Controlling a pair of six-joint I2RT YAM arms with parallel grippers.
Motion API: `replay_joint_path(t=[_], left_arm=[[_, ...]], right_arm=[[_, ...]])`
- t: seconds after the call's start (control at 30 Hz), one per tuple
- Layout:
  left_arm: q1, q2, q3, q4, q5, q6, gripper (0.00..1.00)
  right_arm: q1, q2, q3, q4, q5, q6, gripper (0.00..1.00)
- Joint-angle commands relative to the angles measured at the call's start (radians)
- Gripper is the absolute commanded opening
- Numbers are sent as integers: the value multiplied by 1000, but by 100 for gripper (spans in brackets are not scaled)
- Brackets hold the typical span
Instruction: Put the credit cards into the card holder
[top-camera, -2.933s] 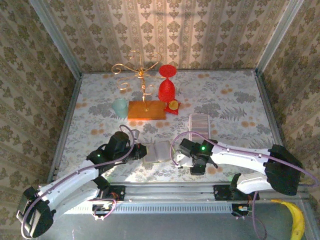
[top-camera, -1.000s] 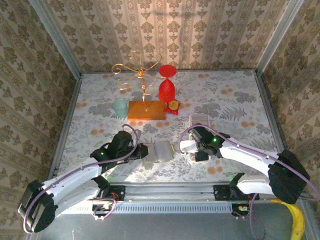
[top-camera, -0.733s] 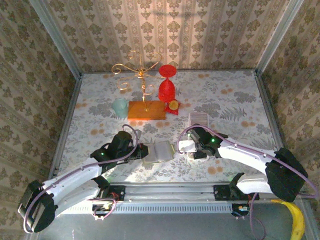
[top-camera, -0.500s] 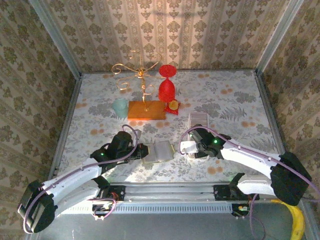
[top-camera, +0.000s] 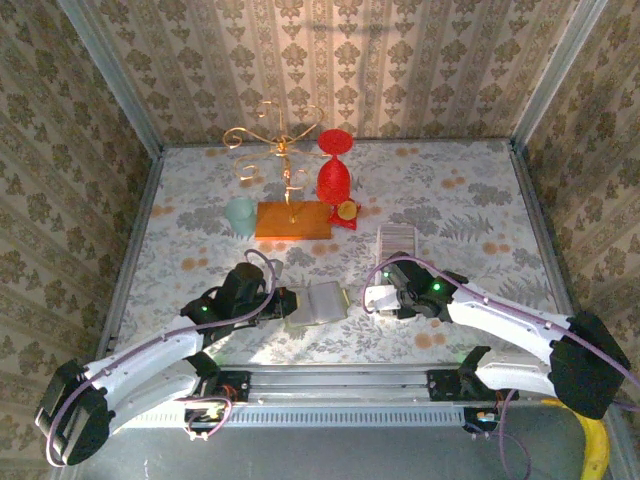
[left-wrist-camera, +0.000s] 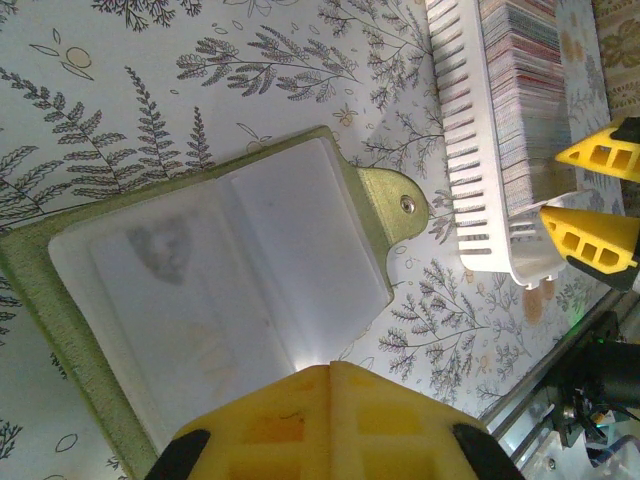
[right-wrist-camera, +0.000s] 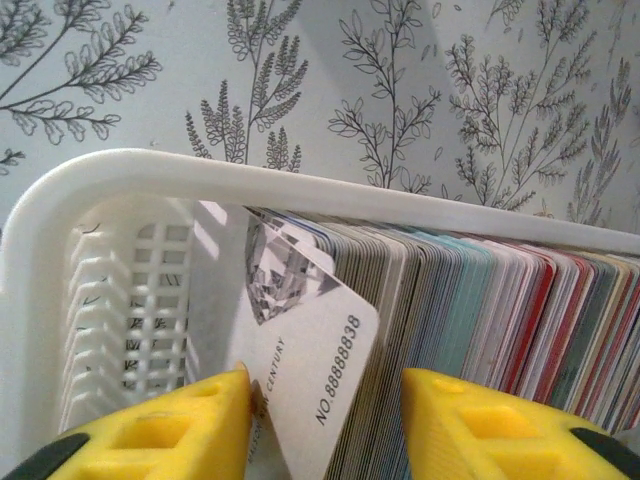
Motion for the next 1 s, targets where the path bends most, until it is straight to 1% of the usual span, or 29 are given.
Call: replay_joint_path(t=[0.0,0.13,0.2,0.47,0.83,0.97], left_arm=[[-11,6,-6,17,9,-11,0],[-15,13,-6,23,9,-13,0],[-16,14,-7,24,9,-15,0],[-23,19,-9,32,6,-19,0],[-31,20,-8,31,-1,-22,0],[-34,23,-8,29,-3,-24,0]], right_arm=[[6,-25,-8,-10,16,2,35],[14,-25,-5,-9,22,-2,35],[17,-29,-6,-3,28,-7,32],[23,-49,-13,18,49,-25,28],[27,-83,-24,20,67,-18,20],[32,-100,-25,6,72,-9,19]])
